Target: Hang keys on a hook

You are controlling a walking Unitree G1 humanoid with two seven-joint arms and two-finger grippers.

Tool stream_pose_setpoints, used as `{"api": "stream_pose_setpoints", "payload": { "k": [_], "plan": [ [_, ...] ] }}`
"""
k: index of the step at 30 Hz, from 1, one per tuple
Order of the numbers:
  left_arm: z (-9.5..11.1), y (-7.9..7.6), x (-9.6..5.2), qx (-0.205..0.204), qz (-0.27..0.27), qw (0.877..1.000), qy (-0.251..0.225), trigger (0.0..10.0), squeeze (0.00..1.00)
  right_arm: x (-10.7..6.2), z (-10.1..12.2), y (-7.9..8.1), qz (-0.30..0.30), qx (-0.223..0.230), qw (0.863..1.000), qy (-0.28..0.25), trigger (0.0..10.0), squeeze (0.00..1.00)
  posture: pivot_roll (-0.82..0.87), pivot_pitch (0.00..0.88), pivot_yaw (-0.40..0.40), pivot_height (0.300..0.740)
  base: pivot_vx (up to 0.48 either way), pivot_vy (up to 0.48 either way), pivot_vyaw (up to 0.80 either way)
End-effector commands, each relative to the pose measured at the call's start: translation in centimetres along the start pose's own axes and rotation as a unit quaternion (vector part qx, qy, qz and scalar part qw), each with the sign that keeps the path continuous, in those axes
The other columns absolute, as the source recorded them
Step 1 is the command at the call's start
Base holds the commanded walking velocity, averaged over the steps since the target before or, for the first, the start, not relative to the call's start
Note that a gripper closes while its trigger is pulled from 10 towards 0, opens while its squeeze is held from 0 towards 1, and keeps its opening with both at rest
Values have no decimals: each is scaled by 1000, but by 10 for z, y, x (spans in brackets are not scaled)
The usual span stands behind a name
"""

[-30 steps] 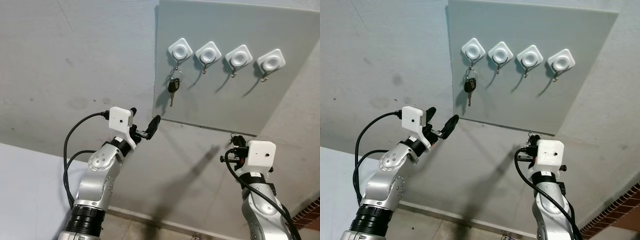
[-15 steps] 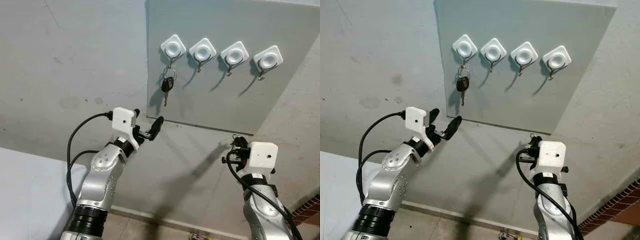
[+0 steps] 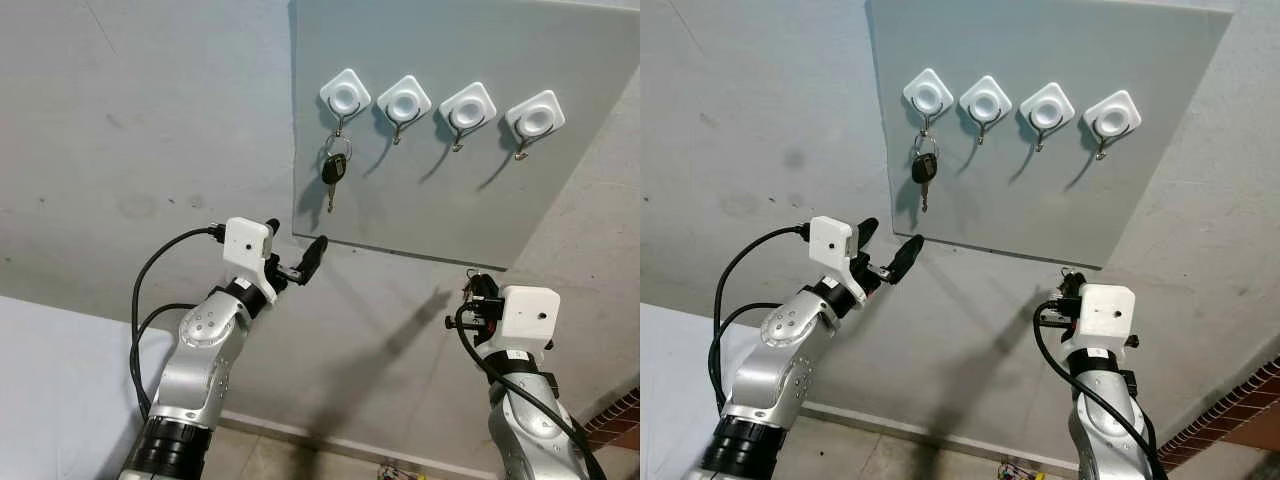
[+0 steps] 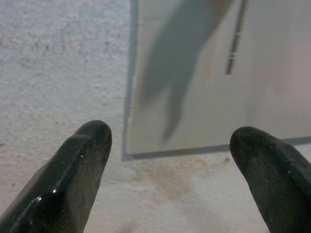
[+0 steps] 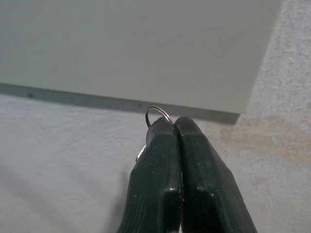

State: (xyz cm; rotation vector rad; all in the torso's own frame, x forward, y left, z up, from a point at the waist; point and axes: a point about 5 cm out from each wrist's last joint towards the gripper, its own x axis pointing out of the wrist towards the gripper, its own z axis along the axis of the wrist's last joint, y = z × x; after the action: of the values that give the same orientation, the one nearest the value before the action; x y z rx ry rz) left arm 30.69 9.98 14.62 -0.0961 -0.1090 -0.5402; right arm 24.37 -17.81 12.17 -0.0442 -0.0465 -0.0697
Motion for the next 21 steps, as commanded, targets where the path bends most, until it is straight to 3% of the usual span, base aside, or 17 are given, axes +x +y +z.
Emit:
{"api": "stream_pose_setpoints", "payload": {
  "k": [1, 9, 21],
  "plan": [
    [7, -4, -2, 14, -16, 1000, -17, 10000, 0, -2, 12, 1, 14, 4, 999, -31, 10000, 0, -46, 0, -6, 740, 0, 0, 0],
    [24, -20, -13, 20, -71, 996, -58, 10000, 0, -10, 31, 8, 72, 14, 994, -84, 10000, 0, -41, 0, -6, 740, 0, 0, 0],
    [62, -28, -5, 26, -98, 988, -113, 10000, 0, -4, 70, 25, 124, 44, 978, -165, 10000, 0, -31, 0, -6, 740, 0, 0, 0]
  ]
}}
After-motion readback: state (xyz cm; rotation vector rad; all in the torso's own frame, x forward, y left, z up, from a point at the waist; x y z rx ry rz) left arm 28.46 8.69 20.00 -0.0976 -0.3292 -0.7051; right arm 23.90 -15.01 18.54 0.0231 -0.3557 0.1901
